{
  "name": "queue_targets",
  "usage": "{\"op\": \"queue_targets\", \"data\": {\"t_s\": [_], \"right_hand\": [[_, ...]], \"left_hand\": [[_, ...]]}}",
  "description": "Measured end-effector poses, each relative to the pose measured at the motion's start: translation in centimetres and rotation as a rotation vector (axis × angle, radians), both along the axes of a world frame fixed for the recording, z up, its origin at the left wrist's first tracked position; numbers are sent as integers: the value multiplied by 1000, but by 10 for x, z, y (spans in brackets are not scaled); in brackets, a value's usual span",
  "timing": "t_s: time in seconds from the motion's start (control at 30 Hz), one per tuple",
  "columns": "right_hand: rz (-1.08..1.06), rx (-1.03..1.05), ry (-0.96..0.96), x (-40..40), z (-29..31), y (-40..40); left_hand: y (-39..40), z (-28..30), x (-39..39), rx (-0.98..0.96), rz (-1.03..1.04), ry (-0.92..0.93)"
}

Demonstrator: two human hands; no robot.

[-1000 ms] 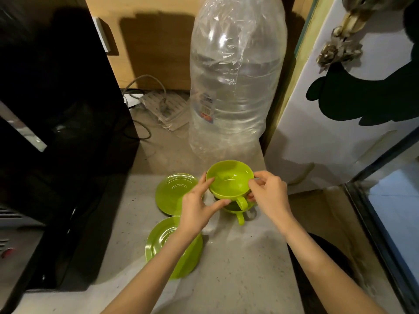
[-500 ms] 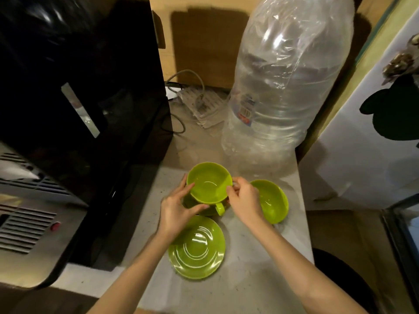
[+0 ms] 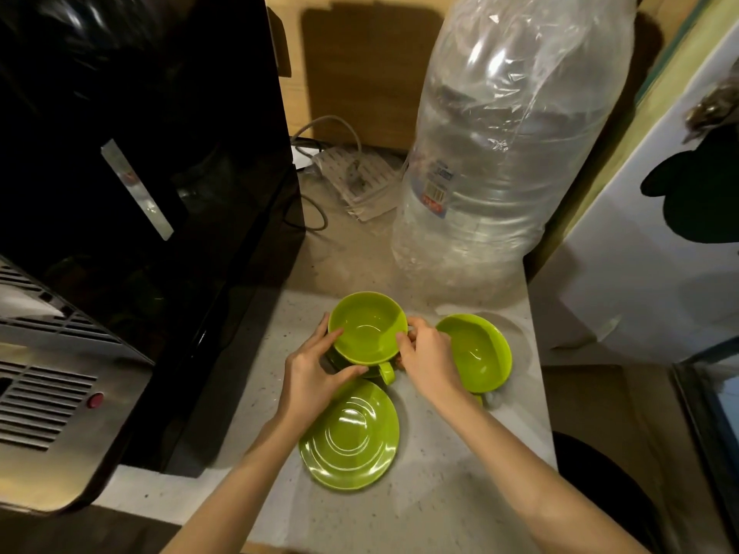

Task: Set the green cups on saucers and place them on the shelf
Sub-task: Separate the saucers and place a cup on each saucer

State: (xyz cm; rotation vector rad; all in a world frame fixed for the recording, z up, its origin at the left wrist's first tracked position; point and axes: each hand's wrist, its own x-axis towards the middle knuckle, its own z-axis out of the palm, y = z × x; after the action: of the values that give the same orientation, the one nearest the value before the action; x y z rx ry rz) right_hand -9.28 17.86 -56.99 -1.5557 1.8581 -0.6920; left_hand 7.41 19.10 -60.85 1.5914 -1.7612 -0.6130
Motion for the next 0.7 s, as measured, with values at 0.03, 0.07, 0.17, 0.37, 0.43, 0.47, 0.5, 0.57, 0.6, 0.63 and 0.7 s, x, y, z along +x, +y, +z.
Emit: {"op": "queue_targets", "data": {"t_s": [0.03, 0.07, 0.17, 0.37, 0.43, 0.47, 0.5, 0.57, 0.6, 0.63, 0.7], "right_hand": [[6, 1, 4, 0, 0, 0], [8, 2, 1, -1, 0, 0], [5, 27, -47, -3, 0, 0], [-48, -71, -165, -26, 13, 4], [-107, -174, -156, -45, 21, 9], [-145, -208, -134, -55, 23, 12], [-189, -235, -97, -66, 24, 14], [-277, -267, 15, -87, 22, 19], [-311, -257, 68, -95, 19, 22], [-329, -226, 112, -103, 14, 25], [-340, -137, 134, -115, 2, 31]], "left_hand": [[1, 0, 0, 1, 2, -2], [1, 1, -1, 4, 2, -7], [0, 6, -1, 29, -11, -35], [4, 35, -18, -23, -103, -90], [6, 49, -36, -74, -185, -37], [6, 53, -46, -86, -234, -3], [6, 55, -57, -87, -283, 27], [5, 55, -78, -47, -378, 52], [5, 52, -88, -6, -418, 52], [3, 48, -97, 42, -451, 47], [0, 38, -112, 127, -488, 27]]}}
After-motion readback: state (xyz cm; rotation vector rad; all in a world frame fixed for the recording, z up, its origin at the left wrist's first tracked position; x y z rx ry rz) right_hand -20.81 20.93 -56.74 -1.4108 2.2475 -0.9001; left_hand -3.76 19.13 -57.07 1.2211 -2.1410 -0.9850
